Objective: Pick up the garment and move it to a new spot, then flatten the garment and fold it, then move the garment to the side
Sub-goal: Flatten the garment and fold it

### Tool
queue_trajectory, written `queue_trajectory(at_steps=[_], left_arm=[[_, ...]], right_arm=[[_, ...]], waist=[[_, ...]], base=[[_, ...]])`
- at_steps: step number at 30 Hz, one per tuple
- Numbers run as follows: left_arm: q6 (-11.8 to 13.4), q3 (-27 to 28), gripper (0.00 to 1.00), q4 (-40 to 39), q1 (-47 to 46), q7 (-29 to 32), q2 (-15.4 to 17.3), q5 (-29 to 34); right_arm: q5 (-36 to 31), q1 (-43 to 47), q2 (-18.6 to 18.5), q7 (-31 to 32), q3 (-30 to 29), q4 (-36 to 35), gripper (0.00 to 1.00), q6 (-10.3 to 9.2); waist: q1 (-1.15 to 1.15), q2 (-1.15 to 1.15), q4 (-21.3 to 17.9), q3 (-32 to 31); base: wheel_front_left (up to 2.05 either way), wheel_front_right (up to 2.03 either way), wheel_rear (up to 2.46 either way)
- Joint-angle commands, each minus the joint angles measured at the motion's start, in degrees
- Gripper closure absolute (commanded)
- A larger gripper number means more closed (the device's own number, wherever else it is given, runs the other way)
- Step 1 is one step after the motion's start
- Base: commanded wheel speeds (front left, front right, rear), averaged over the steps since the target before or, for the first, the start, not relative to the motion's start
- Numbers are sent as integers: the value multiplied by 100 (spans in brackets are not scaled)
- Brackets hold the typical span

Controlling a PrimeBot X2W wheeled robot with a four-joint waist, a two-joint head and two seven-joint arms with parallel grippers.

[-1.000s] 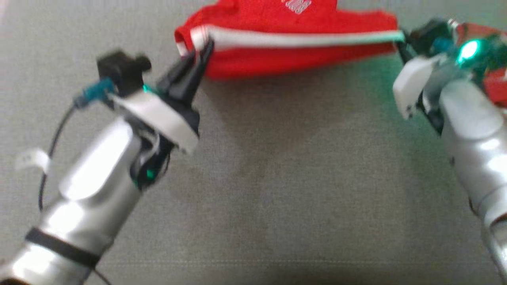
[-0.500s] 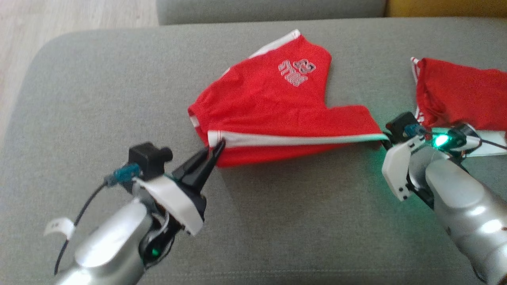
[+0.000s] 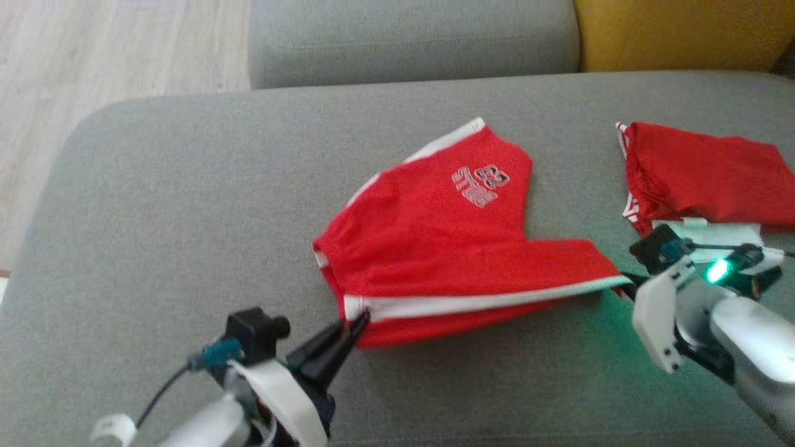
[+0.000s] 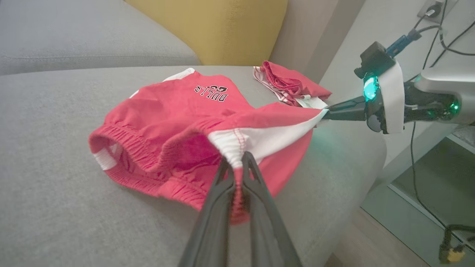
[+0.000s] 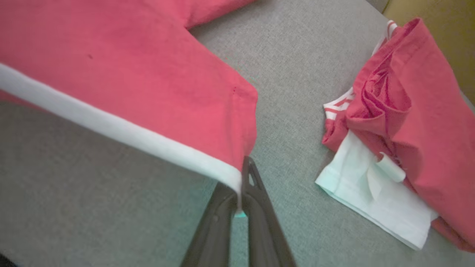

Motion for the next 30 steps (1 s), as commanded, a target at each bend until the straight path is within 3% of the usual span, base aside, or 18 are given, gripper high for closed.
queue_trajectory(at_steps=[1, 10, 20, 25, 30], left_arm=[[7, 205, 100, -194, -145, -35, 163, 22], [7, 60, 100, -432, 150, -35, 123, 49], [7, 578, 100, -553, -36, -35, -71, 80], [7, 657, 100, -481, -305, -35, -210, 89], [7, 664, 100, -125, -740, -35, -466, 90]], right_arm=[[104, 72, -311, 101, -31, -232, 100, -5], [475, 655, -1174, 900, -387, -1629, 100, -5], [-259, 490, -1440, 1143, -903, -2419, 100, -5], [-558, 57, -1538, 1263, -744, -2480, 100, -5], [-686, -643, -1659, 1236, -147, -2245, 100, -5]], waist=[[0, 0, -1, -83], [0, 0, 79, -137], [0, 0, 338, 86], [0, 0, 517, 292], [0, 0, 767, 642]], base=[[0, 0, 0], [0, 0, 0], [0, 0, 0], [0, 0, 0], [0, 0, 0]])
